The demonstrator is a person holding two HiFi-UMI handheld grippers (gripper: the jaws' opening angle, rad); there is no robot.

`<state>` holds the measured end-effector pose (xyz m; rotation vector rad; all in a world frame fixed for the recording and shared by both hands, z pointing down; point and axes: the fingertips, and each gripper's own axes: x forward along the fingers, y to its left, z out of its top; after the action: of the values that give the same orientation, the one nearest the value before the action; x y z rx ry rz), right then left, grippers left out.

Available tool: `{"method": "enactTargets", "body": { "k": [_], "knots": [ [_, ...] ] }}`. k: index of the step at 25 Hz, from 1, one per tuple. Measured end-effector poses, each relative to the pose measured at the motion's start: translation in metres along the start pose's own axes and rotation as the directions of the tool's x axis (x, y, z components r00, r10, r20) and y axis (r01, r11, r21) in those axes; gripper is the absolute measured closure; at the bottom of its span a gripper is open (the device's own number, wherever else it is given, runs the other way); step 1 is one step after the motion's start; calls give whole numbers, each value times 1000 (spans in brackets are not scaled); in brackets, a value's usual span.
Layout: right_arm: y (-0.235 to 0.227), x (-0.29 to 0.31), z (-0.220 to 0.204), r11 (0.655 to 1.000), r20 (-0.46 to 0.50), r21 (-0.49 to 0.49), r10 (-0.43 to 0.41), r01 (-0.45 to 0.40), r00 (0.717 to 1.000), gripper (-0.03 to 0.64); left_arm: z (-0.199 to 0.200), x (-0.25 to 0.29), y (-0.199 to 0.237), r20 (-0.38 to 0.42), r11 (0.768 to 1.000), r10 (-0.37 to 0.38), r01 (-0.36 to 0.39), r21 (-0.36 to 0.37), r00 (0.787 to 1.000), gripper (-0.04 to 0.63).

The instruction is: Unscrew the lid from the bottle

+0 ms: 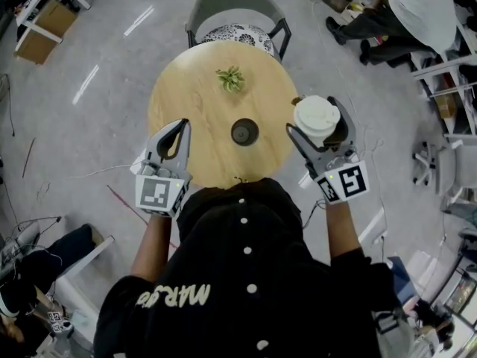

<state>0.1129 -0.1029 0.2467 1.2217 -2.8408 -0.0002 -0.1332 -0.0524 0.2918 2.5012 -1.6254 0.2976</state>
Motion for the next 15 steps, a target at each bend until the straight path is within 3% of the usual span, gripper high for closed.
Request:
{"method": "enactTargets", "body": {
  "k": [7, 15],
  "knots": [
    [-7, -10, 8, 999, 29, 13, -45, 45, 999, 147, 44, -23, 10, 77, 999, 48, -47, -10, 996, 591],
    [-2, -13, 22, 998, 53, -9, -57, 58, 997, 147, 52, -32, 26, 127, 990, 138, -135, -30, 982, 591]
  ]
}}
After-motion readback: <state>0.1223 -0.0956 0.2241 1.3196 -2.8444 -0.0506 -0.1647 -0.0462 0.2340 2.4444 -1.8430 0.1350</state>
